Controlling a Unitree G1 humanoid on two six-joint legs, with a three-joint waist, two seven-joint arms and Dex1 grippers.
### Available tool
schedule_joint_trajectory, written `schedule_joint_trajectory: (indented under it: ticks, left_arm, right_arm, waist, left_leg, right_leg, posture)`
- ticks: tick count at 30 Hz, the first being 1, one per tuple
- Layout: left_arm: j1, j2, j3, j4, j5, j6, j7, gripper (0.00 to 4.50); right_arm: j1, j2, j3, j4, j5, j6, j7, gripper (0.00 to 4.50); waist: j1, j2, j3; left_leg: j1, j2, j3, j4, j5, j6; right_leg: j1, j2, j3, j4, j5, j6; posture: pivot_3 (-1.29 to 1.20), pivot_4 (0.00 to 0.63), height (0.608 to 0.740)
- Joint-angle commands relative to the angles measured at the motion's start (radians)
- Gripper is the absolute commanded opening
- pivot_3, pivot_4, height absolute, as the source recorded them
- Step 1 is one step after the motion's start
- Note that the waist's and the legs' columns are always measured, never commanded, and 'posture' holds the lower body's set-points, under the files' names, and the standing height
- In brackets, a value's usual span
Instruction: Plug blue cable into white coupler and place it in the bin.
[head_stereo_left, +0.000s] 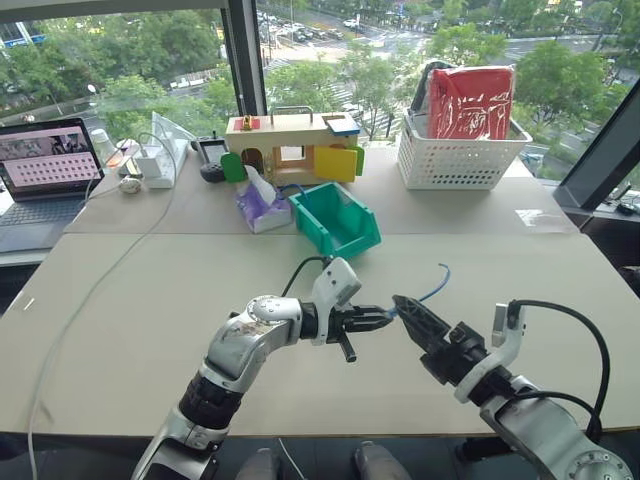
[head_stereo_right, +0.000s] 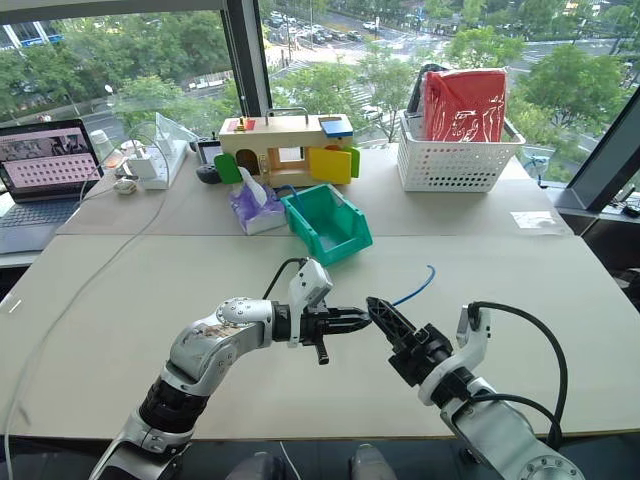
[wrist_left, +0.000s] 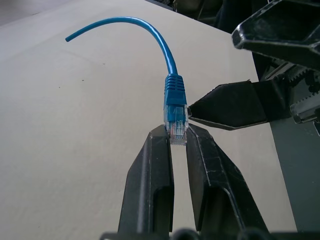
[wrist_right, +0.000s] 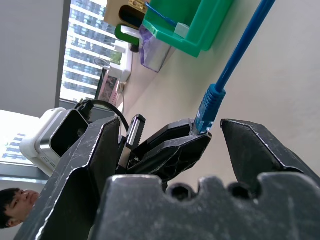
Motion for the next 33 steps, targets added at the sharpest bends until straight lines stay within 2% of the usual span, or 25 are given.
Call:
schedule_joint_trajectory:
  ticks: [1, 13, 16, 18, 25, 30, 33]
  left_arm:
    - [-0.009, -0.001, -0.001, -0.039, -0.025, 0.003, 0.005, 0.00]
    - [-0.010, 0.008, -0.007, -0.040, -0.046, 0.016, 0.009, 0.00]
    - [-0.009, 0.011, -0.010, -0.043, -0.051, 0.018, 0.009, 0.00]
    - [-0.009, 0.013, -0.011, -0.044, -0.055, 0.020, 0.009, 0.00]
    - [-0.013, 0.019, -0.015, -0.038, -0.051, 0.000, 0.007, 0.00]
    - [-0.007, 0.026, -0.016, -0.047, -0.060, -0.009, 0.003, 0.00]
    - [-0.003, 0.021, -0.012, -0.050, -0.058, -0.015, 0.017, 0.00]
  right_arm:
    - [0.007, -0.045, 0.041, -0.043, 0.017, -0.110, 0.007, 3.76]
    - [0.005, -0.166, 0.148, -0.037, -0.016, -0.271, 0.048, 3.76]
    - [0.006, -0.176, 0.170, -0.035, -0.026, -0.295, 0.056, 3.10]
    - [0.004, -0.181, 0.180, -0.033, -0.030, -0.308, 0.060, 2.32]
    - [0.007, -0.199, 0.204, -0.029, -0.034, -0.339, 0.072, 0.05]
    - [0.017, -0.207, 0.195, -0.036, -0.044, -0.367, 0.078, 0.05]
    - [0.015, -0.213, 0.145, -0.042, -0.064, -0.402, 0.093, 0.05]
  waist:
    - [0.000, 0.000, 0.000]
    - [0.008, 0.000, 0.000]
    - [0.012, 0.000, 0.000]
    - [0.015, 0.000, 0.000]
    - [0.022, 0.000, 0.000]
    - [0.023, 0.000, 0.000]
    - [0.023, 0.000, 0.000]
  left_leg:
    - [0.000, 0.000, 0.000, 0.000, 0.000, 0.000]
    - [0.000, 0.000, 0.000, 0.000, 0.000, 0.000]
    - [-0.001, 0.000, 0.000, 0.000, 0.000, 0.000]
    - [0.000, 0.000, 0.000, 0.000, 0.000, 0.000]
    - [-0.001, 0.000, 0.000, 0.000, 0.000, 0.000]
    - [-0.001, 0.000, 0.000, 0.000, 0.000, 0.000]
    - [-0.001, 0.000, 0.000, 0.000, 0.000, 0.000]
  right_leg:
    - [0.000, 0.000, 0.000, 0.000, 0.000, 0.000]
    - [0.000, 0.000, 0.000, 0.000, 0.000, 0.000]
    - [0.000, 0.000, 0.000, -0.001, 0.000, 0.000]
    - [0.000, 0.000, 0.000, -0.001, 0.000, 0.000]
    - [0.000, 0.000, 0.000, -0.001, 0.000, 0.000]
    - [0.000, 0.000, 0.000, -0.001, 0.000, 0.000]
    - [0.000, 0.000, 0.000, -0.001, 0.000, 0.000]
  posture:
    - [0.00, 0.150, 0.715]
    - [0.00, 0.150, 0.715]
    - [0.00, 0.150, 0.715]
    - [0.00, 0.150, 0.715]
    - [0.00, 0.150, 0.715]
    - [0.00, 0.150, 0.715]
    - [0.00, 0.150, 0.715]
